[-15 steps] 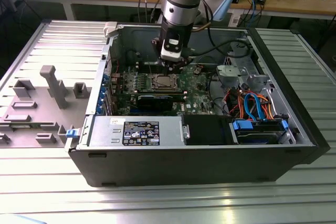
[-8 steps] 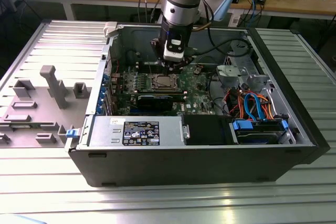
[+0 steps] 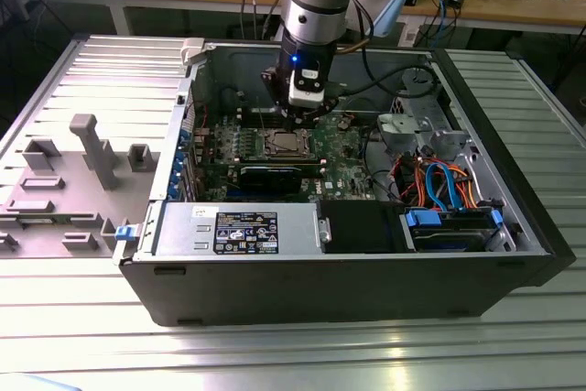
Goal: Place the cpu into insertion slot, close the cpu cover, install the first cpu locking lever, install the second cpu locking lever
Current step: 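Install the first cpu locking lever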
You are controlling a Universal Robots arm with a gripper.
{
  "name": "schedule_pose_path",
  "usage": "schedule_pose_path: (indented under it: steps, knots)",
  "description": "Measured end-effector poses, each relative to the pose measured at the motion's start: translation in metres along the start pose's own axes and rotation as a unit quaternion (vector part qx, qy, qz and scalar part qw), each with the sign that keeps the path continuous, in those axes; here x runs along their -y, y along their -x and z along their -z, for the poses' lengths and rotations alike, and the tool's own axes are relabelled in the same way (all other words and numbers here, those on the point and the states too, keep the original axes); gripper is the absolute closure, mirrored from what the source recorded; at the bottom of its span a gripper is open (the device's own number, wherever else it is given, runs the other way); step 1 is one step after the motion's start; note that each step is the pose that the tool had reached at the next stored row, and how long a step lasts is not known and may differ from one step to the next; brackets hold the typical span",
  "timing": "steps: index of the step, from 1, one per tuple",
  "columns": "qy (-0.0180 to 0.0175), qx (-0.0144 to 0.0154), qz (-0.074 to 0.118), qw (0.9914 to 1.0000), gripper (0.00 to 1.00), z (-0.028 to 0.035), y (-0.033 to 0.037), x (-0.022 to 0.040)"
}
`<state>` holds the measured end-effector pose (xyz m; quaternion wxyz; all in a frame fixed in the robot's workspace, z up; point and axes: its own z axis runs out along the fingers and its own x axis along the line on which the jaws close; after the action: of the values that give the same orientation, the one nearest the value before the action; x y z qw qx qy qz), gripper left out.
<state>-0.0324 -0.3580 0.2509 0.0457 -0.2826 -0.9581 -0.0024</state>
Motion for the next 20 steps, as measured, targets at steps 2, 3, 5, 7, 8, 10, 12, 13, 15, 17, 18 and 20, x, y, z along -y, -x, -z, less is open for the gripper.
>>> schedule_pose_path:
  steps: [2, 3, 5, 7, 8, 10, 12, 13, 15, 17, 18, 20]
  knots:
    - [-0.0002, 0.0001, 0.003, 1.0, 0.89, 0.0, 0.0, 0.0]
    - [-0.0005, 0.0001, 0.006, 0.99998, 0.89, 0.0, 0.0, 0.0]
    - [-0.001, 0.0002, 0.011, 0.99994, 0.89, 0.0, 0.0, 0.0]
    - [-0.0018, 0.0004, 0.02, 0.9998, 0.89, 0.0, 0.0, 0.0]
    - [-0.0023, 0.0005, 0.025, 0.99968, 0.89, 0.0, 0.0, 0.0]
    - [-0.0025, 0.0006, 0.028, 0.99961, 0.89, 0.0, 0.0, 0.0]
    - [-0.0025, 0.0006, 0.029, 0.99959, 0.89, 0.0, 0.0, 0.0]
    - [-0.0026, 0.0006, 0.029, 0.99958, 0.89, 0.0, 0.0, 0.0]
    - [-0.0026, 0.0006, 0.029, 0.99956, 0.89, 0.0, 0.0, 0.0]
    - [-0.0027, 0.0006, 0.03, 0.99953, 0.89, 0.0, 0.0, 0.0]
    - [-0.0028, 0.0006, 0.031, 0.99951, 0.89, 0.0, 0.0, 0.0]
    - [-0.003, 0.0007, 0.034, 0.99943, 0.89, 0.0, 0.0, 0.0]
